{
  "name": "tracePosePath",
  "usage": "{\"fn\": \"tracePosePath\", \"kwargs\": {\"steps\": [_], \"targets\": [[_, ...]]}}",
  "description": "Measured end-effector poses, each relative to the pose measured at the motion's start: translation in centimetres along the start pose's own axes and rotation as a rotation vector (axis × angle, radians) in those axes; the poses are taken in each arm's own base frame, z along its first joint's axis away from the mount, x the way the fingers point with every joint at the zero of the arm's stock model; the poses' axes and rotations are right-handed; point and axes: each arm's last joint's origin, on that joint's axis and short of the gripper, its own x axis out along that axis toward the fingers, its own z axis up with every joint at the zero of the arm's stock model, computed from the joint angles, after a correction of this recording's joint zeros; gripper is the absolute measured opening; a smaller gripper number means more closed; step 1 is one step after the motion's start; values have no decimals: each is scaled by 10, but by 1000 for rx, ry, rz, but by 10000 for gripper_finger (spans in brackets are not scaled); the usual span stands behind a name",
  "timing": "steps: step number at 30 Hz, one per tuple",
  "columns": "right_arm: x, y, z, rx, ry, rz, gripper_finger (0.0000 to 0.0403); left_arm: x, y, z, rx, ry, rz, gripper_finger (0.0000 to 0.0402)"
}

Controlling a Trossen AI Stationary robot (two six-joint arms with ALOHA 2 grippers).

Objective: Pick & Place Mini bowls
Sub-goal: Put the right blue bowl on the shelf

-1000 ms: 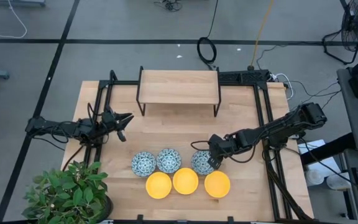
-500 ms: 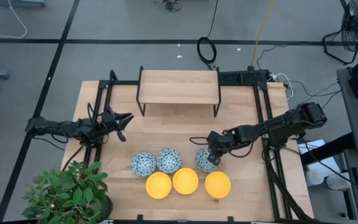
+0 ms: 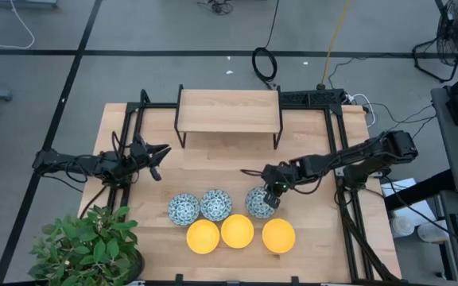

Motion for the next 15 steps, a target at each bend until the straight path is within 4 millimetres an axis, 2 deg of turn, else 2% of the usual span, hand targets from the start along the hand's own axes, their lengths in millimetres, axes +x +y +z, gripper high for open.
{"fn": "tracePosePath", "kwargs": {"steps": [6, 15], "targets": [[-11, -8, 9, 18, -39, 50, 0, 0, 0, 0, 0, 0, 0, 72], [-53, -23, 19, 74, -195, 107, 0, 0, 0, 0, 0, 0, 0, 72]]}}
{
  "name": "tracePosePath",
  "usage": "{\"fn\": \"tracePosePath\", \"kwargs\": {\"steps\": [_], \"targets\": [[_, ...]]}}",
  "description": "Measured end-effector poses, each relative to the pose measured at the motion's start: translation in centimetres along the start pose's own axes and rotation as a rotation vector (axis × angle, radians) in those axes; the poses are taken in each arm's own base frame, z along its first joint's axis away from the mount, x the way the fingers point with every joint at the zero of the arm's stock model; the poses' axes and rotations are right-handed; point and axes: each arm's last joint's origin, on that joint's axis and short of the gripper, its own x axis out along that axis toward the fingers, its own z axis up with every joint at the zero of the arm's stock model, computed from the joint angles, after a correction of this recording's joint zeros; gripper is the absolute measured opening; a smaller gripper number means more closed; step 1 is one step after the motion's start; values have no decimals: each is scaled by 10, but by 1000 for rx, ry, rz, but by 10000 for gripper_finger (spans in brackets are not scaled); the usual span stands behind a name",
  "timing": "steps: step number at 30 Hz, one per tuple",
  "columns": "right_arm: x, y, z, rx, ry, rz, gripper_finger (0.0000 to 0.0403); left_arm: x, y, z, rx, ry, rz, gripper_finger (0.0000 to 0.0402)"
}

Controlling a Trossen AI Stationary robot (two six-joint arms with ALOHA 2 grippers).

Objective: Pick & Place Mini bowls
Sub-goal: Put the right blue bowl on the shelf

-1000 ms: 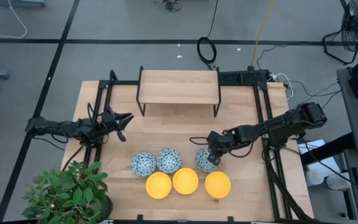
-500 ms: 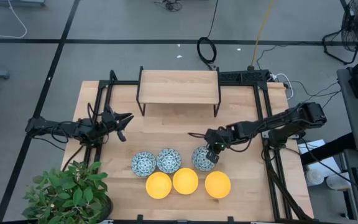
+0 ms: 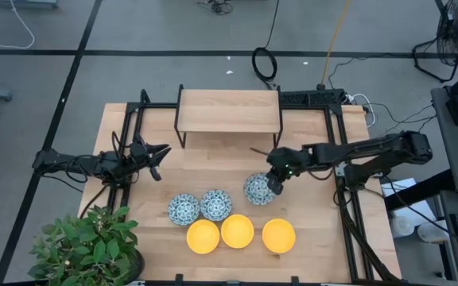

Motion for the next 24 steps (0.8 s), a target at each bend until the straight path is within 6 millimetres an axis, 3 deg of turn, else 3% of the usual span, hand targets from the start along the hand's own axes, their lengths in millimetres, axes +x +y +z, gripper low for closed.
{"fn": "tracePosePath", "kwargs": {"steps": [5, 14, 20, 24], "targets": [[-30, 9, 27, -3, -81, 28, 0, 0, 0, 0, 0, 1, 0, 72], [-101, 27, 113, -42, -210, -1, 0, 0, 0, 0, 0, 1, 0, 72], [-129, 13, 163, 7, -302, -47, 0, 0, 0, 0, 0, 1, 0, 72], [-136, -12, 183, 78, -301, -77, 0, 0, 0, 0, 0, 0, 0, 72]]}}
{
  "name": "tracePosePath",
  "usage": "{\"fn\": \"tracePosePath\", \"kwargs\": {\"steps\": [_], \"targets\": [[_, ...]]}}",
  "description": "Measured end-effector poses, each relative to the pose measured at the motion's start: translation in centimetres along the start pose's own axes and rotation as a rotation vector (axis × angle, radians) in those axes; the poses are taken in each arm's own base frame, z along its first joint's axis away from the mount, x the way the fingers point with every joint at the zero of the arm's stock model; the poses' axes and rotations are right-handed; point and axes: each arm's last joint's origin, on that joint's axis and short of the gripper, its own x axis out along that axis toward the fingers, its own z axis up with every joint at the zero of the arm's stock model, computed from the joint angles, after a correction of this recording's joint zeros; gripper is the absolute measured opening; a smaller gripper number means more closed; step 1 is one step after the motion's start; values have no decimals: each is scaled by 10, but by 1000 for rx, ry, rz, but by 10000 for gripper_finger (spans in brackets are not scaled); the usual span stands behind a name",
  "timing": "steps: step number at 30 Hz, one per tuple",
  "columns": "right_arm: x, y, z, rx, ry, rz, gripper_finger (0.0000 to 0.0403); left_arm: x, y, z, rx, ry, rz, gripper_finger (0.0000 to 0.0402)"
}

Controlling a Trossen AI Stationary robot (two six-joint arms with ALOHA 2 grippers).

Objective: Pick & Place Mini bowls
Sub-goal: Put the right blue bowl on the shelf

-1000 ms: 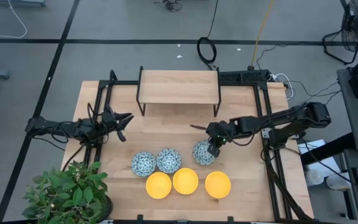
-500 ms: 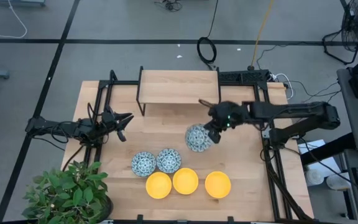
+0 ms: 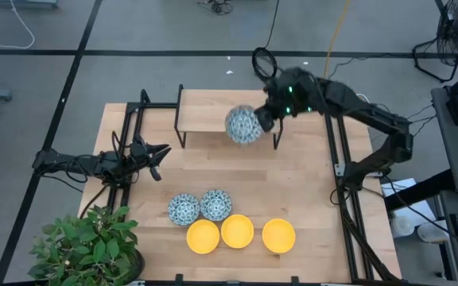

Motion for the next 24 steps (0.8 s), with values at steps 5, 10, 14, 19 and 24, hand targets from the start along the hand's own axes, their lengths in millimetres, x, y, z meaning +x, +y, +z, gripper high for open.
{"fn": "tracePosePath", "kwargs": {"steps": [5, 10, 14, 19, 24], "targets": [[7, -36, 15, 93, 8, -22, 0, 0, 0, 0, 0, 0, 0, 72], [12, -70, 21, 156, 20, -98, 0, 0, 0, 0, 0, 0, 0, 72], [15, -92, 19, 186, 84, -166, 0, 0, 0, 0, 0, 0, 0, 72], [28, -118, 13, 228, 172, -228, 0, 0, 0, 0, 0, 0, 0, 72], [41, -132, 5, 253, 199, -216, 0, 0, 0, 0, 0, 0, 0, 72]]}}
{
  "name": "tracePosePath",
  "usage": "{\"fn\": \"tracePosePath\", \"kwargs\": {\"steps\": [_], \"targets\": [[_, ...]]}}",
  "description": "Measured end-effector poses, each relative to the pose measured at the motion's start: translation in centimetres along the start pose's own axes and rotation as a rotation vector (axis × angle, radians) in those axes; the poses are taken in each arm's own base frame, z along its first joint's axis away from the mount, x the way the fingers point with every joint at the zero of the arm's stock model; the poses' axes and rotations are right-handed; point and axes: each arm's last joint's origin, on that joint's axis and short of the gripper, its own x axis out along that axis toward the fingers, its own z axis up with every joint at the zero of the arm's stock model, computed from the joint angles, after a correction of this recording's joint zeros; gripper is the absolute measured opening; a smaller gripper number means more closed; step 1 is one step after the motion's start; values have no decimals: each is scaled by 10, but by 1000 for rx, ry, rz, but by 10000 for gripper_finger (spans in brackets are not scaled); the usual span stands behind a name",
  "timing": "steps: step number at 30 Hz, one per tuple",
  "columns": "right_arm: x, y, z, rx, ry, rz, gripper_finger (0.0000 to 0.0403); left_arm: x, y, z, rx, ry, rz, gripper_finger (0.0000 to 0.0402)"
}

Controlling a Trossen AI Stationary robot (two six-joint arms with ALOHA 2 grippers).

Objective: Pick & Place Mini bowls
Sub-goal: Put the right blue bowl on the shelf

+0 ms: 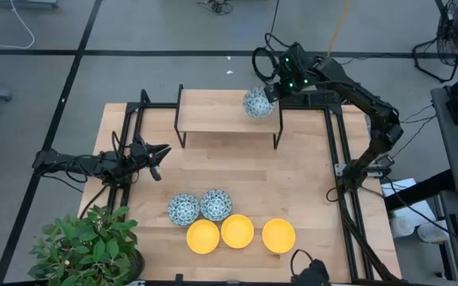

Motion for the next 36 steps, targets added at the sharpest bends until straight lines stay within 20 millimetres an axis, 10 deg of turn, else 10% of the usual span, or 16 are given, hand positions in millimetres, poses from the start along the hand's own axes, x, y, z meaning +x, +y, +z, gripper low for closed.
{"fn": "tracePosePath", "kwargs": {"steps": [36], "targets": [[24, -26, -8, 59, 3, -56, 33, 0, 0, 0, 0, 0, 0, 72]]}}
